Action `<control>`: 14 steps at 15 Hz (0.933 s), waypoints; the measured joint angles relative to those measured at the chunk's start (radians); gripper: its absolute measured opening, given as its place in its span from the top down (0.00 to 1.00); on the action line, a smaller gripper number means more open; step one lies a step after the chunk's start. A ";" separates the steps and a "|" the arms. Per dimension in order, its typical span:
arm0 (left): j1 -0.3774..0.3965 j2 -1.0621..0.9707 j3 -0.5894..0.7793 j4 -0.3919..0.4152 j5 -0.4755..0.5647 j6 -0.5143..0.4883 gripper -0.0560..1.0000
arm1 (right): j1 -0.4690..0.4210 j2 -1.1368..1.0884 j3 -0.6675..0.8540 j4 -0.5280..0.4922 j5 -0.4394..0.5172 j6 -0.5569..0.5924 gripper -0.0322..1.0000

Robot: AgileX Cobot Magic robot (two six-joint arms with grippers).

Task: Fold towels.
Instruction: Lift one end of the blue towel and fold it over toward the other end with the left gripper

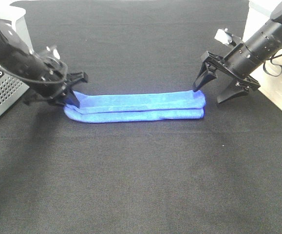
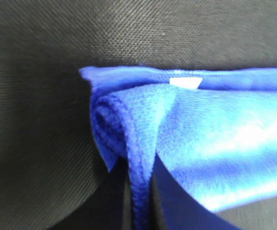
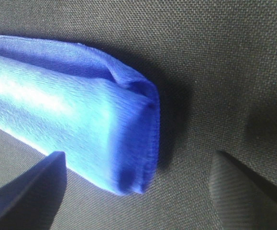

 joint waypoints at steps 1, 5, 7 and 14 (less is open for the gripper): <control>0.007 -0.037 -0.002 0.056 0.004 -0.026 0.91 | 0.000 0.000 0.000 0.000 0.000 0.000 0.22; 0.012 -0.107 -0.142 0.288 0.203 -0.172 0.91 | 0.000 0.000 0.000 0.039 0.002 0.000 0.22; -0.003 -0.107 -0.248 0.324 0.330 -0.203 0.91 | 0.000 0.000 0.000 0.043 0.006 0.000 0.22; -0.237 -0.027 -0.345 0.143 0.318 -0.258 0.91 | 0.000 0.000 0.000 0.044 0.007 0.000 0.22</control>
